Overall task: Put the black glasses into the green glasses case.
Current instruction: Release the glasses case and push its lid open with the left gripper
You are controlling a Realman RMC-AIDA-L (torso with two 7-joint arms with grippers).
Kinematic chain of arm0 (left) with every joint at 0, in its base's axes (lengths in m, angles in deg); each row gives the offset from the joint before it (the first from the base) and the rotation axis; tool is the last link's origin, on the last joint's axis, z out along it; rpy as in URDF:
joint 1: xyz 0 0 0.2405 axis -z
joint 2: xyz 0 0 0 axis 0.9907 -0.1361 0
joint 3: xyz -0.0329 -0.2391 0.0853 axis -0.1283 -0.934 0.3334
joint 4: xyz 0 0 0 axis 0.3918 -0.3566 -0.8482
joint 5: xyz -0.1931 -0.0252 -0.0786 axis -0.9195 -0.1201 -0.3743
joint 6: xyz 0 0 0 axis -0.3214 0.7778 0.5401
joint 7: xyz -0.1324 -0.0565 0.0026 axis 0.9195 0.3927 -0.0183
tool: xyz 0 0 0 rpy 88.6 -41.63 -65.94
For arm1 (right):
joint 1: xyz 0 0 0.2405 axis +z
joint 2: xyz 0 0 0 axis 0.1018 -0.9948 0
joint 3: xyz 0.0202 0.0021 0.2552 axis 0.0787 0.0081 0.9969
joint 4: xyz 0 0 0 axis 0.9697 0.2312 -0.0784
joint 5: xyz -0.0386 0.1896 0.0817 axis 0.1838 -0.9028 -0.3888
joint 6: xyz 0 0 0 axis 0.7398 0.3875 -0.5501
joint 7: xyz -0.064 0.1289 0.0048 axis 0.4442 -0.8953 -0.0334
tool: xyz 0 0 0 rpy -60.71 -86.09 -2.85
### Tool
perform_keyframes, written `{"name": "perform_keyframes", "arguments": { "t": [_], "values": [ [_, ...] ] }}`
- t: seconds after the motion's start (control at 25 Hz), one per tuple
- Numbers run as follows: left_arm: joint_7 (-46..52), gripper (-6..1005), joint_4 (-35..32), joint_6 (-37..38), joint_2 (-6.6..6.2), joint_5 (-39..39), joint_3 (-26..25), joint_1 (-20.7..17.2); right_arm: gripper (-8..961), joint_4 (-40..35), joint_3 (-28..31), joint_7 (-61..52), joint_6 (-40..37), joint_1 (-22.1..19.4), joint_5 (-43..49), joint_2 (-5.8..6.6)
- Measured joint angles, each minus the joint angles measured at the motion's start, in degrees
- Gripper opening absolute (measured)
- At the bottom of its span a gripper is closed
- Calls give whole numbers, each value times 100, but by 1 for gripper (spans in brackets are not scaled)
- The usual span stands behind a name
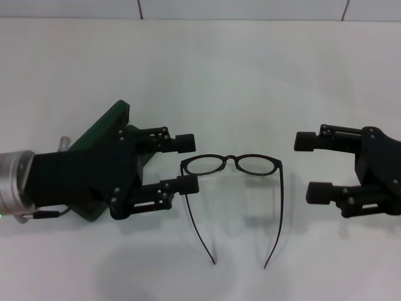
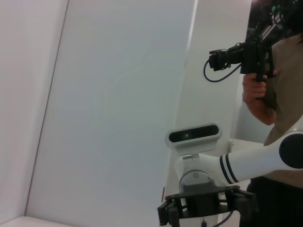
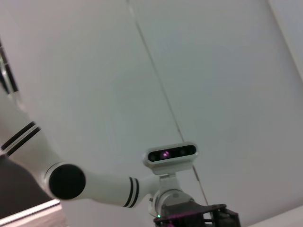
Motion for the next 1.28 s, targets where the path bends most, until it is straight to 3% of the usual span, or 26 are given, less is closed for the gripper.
{"name": "perform_keyframes", "arguments": {
  "t": [0.64,0.8,0.88,1.04,1.16,1.28],
  "values": [
    [-22,595,97,-6,-39,-18,-13,-9,840,40,-24,723,29,-57,-35,-38],
    [681,593,-278,-22,-19,-146,-313,44,840,99,246,716,61,-111,-101,-25],
    [1531,592,-925,-74,24,-152,-503,69,841,202,476,719,87,-131,-110,-1],
    [3595,590,-3487,-701,269,475,-309,2,841,418,719,752,377,-233,-52,65],
    [5124,580,-5472,-1447,316,1751,477,-125,840,535,723,817,620,-338,-49,74],
    [6237,569,-6503,-1823,296,3273,1254,-109,840,572,737,864,766,-499,-92,56]
  ]
}}
